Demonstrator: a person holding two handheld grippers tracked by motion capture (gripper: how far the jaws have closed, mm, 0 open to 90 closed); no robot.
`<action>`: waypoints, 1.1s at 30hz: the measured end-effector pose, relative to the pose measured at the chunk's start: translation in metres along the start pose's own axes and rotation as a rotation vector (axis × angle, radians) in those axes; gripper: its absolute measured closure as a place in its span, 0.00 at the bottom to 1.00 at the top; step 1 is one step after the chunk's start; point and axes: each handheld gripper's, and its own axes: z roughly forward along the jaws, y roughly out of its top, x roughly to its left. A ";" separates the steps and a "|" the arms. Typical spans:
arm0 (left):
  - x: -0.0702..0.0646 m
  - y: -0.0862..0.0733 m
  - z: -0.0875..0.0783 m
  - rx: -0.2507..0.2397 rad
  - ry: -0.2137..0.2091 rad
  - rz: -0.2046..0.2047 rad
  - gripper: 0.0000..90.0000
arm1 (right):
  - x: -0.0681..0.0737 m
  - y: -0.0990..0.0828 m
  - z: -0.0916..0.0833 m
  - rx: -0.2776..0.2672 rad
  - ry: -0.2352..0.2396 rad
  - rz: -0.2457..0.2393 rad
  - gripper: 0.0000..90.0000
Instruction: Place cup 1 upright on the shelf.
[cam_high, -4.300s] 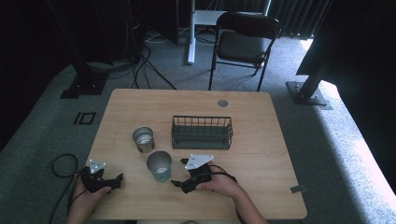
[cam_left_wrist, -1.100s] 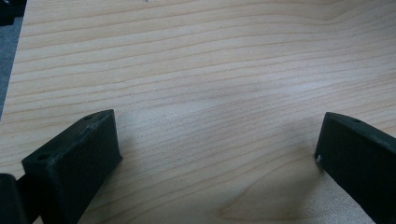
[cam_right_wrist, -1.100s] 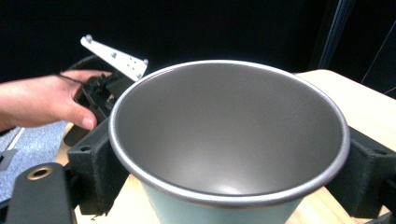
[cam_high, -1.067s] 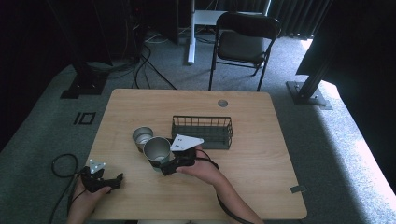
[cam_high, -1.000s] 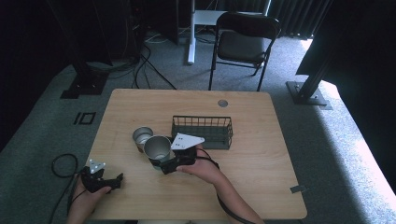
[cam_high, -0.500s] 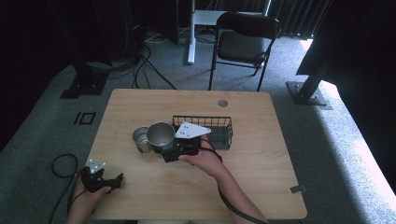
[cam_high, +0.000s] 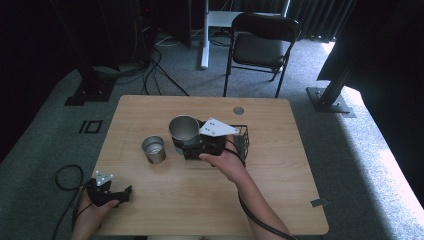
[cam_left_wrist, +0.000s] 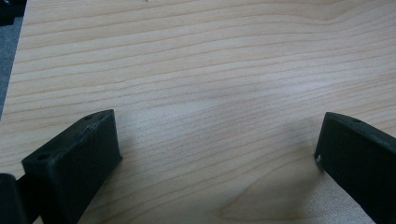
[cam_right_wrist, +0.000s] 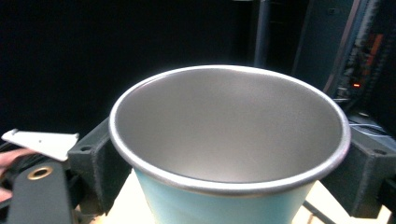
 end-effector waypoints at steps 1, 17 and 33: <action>0.000 0.000 0.000 -0.001 0.000 0.000 0.00 | -0.002 0.001 -0.001 0.000 -0.009 0.001 0.14; 0.000 0.000 0.000 -0.001 0.000 0.000 0.00 | -0.033 0.006 -0.017 -0.006 -0.218 0.036 0.14; 0.000 0.000 0.000 0.000 0.000 0.001 0.00 | -0.067 -0.017 -0.035 0.026 -0.500 0.089 0.14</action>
